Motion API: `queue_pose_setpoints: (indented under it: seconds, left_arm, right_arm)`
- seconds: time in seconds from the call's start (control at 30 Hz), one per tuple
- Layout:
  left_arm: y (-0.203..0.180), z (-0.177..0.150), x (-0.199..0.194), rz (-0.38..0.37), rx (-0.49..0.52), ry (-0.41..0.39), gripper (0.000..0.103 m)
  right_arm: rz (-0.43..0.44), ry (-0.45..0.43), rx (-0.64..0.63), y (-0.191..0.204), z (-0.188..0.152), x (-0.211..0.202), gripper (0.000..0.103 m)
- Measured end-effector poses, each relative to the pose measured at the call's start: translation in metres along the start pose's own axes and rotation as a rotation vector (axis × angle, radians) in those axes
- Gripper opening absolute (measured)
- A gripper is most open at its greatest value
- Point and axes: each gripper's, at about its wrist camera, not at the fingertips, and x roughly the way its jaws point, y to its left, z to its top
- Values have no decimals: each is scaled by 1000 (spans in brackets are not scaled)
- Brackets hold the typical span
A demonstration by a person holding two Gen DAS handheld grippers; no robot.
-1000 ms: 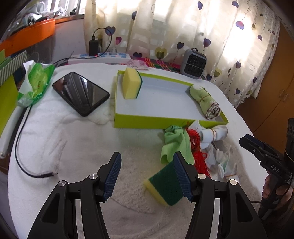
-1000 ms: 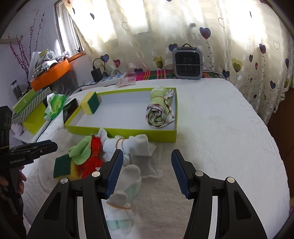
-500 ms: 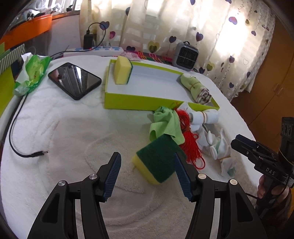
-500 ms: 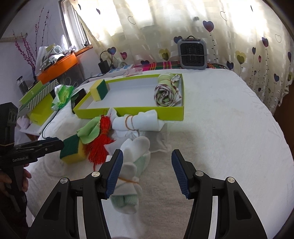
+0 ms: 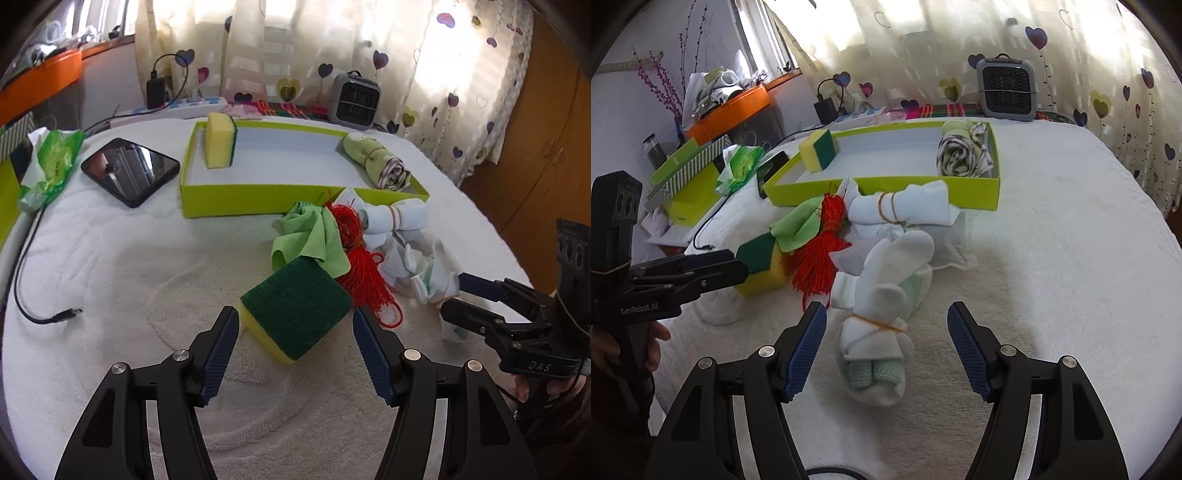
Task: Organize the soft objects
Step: 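Close the left gripper on the second sponge while the right gripper grasps the white sock bundle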
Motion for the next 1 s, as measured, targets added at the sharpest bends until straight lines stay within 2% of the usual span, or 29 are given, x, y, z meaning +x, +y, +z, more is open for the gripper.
queue_pose_setpoints:
  seconds: [0.53, 0.8, 1.0]
  left_arm:
    - [-12, 6, 15, 86, 44, 26, 64]
    - [-6, 5, 19, 63, -10, 49, 64]
    - [-4, 3, 16, 53, -31, 46, 64]
  right_arm:
    - [-26, 49, -36, 6, 0, 16, 69]
    - [-38, 44, -45, 8, 0, 16, 69]
    - [-44, 37, -30, 5, 0, 15, 61]
